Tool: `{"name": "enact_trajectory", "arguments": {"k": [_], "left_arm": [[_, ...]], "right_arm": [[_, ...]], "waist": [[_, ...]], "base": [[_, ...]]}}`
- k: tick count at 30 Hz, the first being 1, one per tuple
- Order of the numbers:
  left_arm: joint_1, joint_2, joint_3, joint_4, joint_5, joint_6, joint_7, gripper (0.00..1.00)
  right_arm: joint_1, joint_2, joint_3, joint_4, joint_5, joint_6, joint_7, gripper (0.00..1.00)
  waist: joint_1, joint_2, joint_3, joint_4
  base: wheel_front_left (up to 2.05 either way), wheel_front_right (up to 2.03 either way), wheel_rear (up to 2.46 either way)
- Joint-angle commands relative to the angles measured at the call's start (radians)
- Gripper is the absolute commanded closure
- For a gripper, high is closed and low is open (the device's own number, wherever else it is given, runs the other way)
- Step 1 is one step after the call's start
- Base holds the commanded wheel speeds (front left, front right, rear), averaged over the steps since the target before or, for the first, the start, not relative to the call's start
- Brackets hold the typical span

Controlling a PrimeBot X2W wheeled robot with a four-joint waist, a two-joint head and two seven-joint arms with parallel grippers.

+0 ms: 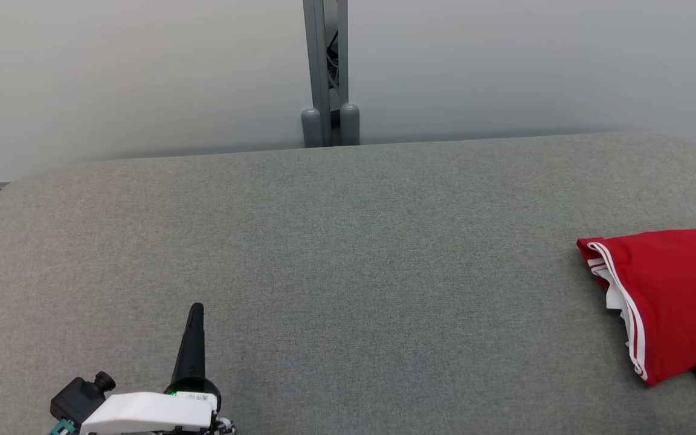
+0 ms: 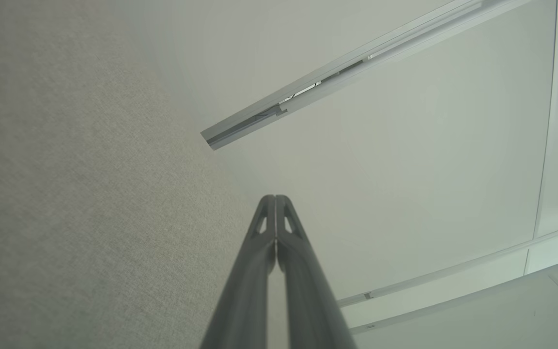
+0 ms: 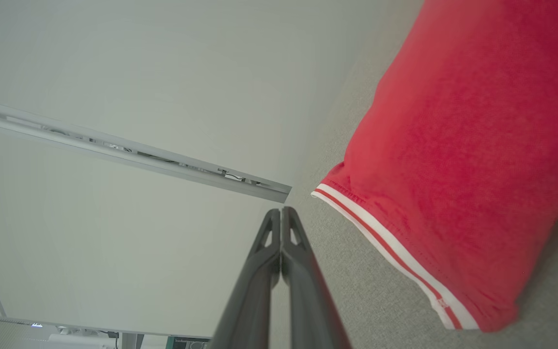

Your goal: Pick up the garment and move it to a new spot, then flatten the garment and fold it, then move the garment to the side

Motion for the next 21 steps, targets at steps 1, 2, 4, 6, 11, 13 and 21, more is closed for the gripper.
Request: {"name": "enact_trajectory", "arguments": {"k": [1,2,4,6,11,13,21], "left_arm": [[-0.024,0.003,0.006,-0.004,-0.018,-0.009,-0.004,1.00],[-0.026,-0.001,0.006,-0.003,-0.032,-0.014,-0.005,1.00],[-0.027,-0.003,0.007,-0.002,-0.039,-0.015,-0.005,1.00],[-0.027,-0.006,0.007,-0.001,-0.054,-0.021,-0.006,1.00],[-0.031,-0.014,0.007,0.002,-0.091,-0.032,-0.005,1.00],[-0.031,-0.017,0.007,0.003,-0.103,-0.037,-0.006,1.00],[-0.035,-0.029,0.008,0.007,-0.157,-0.054,-0.007,1.00]], "right_arm": [[-0.019,-0.011,-0.010,-0.001,0.020,0.000,0.009,1.00],[-0.023,-0.012,-0.018,0.004,0.036,0.000,0.018,1.00],[-0.025,-0.012,-0.021,0.005,0.045,0.000,0.022,1.00],[-0.027,-0.013,-0.029,0.009,0.062,0.000,0.031,1.00],[-0.035,-0.015,-0.047,0.020,0.102,0.000,0.052,1.00],[-0.038,-0.015,-0.054,0.024,0.118,0.000,0.060,1.00],[-0.049,-0.018,-0.081,0.040,0.179,0.000,0.090,1.00]], "waist": [[0.0000,0.0000,0.000,0.000],[0.0000,0.0000,0.001,0.000],[0.0000,0.0000,0.001,0.001],[0.0000,0.0000,0.001,0.001],[0.0000,0.0000,0.003,0.001],[0.0000,0.0000,0.003,0.002],[0.0000,0.0000,0.006,0.003]], "base": [[0.00,0.00,0.00],[0.00,0.00,0.00],[0.00,0.00,0.00],[0.00,0.00,0.00],[0.00,0.00,0.00],[0.00,0.00,0.00],[0.00,0.00,0.00]]}}
